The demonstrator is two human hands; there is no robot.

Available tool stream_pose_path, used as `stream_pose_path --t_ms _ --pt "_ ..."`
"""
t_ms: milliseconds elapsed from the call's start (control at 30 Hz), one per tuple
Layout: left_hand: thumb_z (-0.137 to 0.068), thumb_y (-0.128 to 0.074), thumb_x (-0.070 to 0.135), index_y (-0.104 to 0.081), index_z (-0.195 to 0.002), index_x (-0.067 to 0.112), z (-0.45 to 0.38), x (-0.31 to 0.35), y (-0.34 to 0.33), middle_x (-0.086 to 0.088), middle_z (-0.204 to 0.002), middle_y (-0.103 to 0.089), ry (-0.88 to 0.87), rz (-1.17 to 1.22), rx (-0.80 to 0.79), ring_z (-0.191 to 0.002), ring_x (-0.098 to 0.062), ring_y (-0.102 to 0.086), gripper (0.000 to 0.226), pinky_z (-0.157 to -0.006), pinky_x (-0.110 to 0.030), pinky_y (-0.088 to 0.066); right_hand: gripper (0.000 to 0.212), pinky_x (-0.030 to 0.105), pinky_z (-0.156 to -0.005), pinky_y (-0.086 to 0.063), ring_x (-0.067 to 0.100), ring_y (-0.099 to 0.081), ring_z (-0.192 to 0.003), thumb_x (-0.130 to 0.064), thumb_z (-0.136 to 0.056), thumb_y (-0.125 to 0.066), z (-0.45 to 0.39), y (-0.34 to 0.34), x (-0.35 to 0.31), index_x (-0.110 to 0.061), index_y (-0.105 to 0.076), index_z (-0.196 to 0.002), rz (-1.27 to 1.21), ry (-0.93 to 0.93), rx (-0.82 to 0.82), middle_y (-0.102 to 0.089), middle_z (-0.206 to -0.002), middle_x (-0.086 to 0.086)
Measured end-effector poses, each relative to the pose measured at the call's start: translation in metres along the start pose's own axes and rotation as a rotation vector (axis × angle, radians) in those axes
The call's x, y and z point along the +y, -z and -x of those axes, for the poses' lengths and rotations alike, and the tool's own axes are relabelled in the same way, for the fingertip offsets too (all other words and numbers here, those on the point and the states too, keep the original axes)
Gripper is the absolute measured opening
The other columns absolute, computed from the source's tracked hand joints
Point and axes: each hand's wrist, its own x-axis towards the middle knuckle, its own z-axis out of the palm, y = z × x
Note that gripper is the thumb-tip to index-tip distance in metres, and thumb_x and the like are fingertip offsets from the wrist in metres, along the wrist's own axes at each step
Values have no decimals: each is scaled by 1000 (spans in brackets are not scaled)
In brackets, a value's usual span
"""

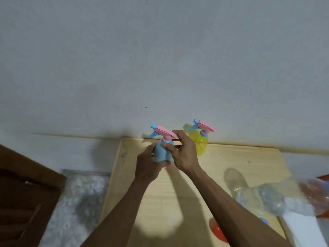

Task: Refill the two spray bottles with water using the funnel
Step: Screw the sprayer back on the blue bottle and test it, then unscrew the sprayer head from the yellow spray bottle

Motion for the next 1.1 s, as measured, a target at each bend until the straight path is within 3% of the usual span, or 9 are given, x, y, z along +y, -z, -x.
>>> stream_pose_path --t_ms 133,333,500,867,967,1033,1100 --pt "-52 -85 36 -67 -119 25 -22 -3 -13 9 -101 -73 5 -22 66 -89 -10 -69 70 -77 -31 -57 30 43 -82 -58 11 -65 -96 -11 -82 -80 -20 -9 12 -21 -68 -108 -4 26 5 -70 -100 -6" --pt "-71 -79 16 -66 -116 20 -46 -17 -32 3 -102 -74 40 -77 128 -92 -16 -69 48 -79 -33 -57 22 48 -77 -57 13 -64 -91 -19 -85 -75 -40 -18 28 -23 -66 -105 59 55 76 -68 -97 -11" --pt "-73 -81 16 -65 -119 20 -54 -24 -41 4 -105 -73 30 -66 142 -95 -13 -68 49 -82 -30 -57 22 48 -74 -57 11 -64 -88 -18 -87 -74 -45 -19 31 -29 -64 -103 30 45 88 -67 -92 -15" --pt "-73 -85 20 -62 -122 20 -61 -39 -47 4 -111 -71 82 -56 118 -100 -14 -67 55 -87 -28 -57 26 47 -79 -57 18 -65 -97 -14 -86 -73 -51 -29 42 -26 -64 -108 45 22 69 -68 -101 -7" --pt "-72 -85 22 -60 -122 20 -63 -36 -44 5 -110 -70 92 -82 80 -100 -14 -67 56 -81 -13 -50 32 42 -81 -59 16 -65 -100 -13 -87 -72 -48 -27 37 -22 -64 -117 54 21 63 -69 -108 -6" --pt "-67 -87 24 -60 -117 18 -63 -32 -41 7 -103 -67 91 -150 52 -93 -16 -65 57 -69 0 -38 39 36 -81 -59 14 -65 -101 -9 -85 -72 -40 -20 35 -21 -62 -121 62 -5 75 -68 -110 -6" --pt "-62 -89 26 -57 -114 15 -54 -29 -39 3 -100 -62 156 -209 70 -92 -21 -61 62 -63 -5 -37 34 31 -74 -57 12 -64 -94 -3 -82 -74 -27 -8 33 -23 -60 -106 33 -67 144 -64 -98 -5"
